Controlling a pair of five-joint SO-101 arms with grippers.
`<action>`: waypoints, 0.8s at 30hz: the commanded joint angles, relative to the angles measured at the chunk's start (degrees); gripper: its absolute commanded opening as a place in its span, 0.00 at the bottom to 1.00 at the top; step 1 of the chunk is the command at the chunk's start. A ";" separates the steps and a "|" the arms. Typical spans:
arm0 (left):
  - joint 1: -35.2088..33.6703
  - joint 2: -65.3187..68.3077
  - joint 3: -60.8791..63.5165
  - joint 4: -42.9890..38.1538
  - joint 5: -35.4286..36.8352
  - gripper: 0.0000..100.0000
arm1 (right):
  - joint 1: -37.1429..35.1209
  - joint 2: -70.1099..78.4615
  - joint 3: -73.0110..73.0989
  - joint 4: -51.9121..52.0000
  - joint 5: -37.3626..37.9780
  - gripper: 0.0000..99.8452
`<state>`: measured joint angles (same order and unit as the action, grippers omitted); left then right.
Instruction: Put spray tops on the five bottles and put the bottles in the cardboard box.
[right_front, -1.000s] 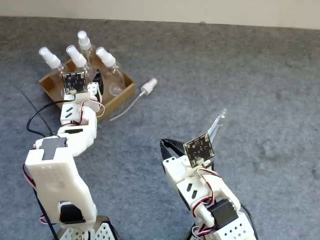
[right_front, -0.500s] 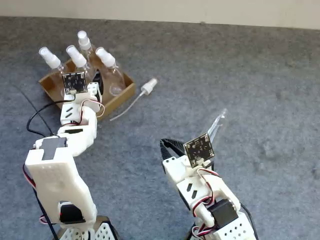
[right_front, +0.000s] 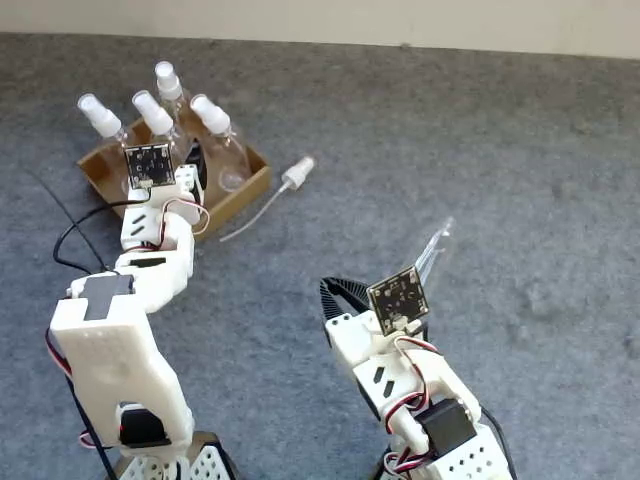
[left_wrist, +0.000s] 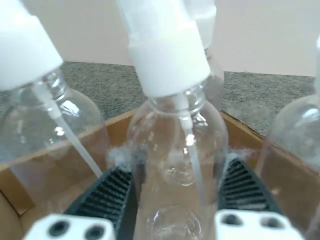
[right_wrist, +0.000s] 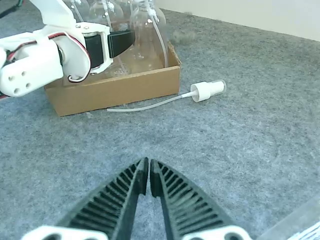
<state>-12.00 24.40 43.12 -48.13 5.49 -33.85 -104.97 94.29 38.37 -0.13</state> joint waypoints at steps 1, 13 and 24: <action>-0.57 -0.92 -0.13 -1.49 0.18 0.05 | 0.66 -0.57 -0.40 -0.57 -0.09 0.01; -0.57 -0.84 -0.13 -1.32 0.18 0.11 | 0.66 -0.57 -0.40 -0.57 -0.09 0.01; -0.57 -1.01 1.27 -1.49 0.18 0.14 | 0.66 -0.57 -0.31 -0.57 7.21 0.01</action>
<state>-12.44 24.40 44.26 -48.75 5.41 -33.85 -104.97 94.29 38.37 3.56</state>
